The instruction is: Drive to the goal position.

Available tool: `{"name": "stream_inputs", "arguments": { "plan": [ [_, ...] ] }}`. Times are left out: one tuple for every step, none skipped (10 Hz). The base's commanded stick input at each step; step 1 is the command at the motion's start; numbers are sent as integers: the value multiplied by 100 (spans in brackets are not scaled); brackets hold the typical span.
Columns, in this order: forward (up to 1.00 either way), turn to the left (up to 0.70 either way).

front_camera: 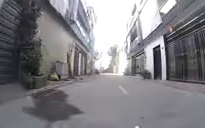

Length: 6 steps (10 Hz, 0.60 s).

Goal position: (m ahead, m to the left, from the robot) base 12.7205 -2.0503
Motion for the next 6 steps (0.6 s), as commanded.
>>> {"name": "stream_inputs", "arguments": {
  "plan": [
    [85,0],
    [85,0],
    [85,-2],
    [85,-5],
    [85,-9],
    [85,-29]
  ]
}}
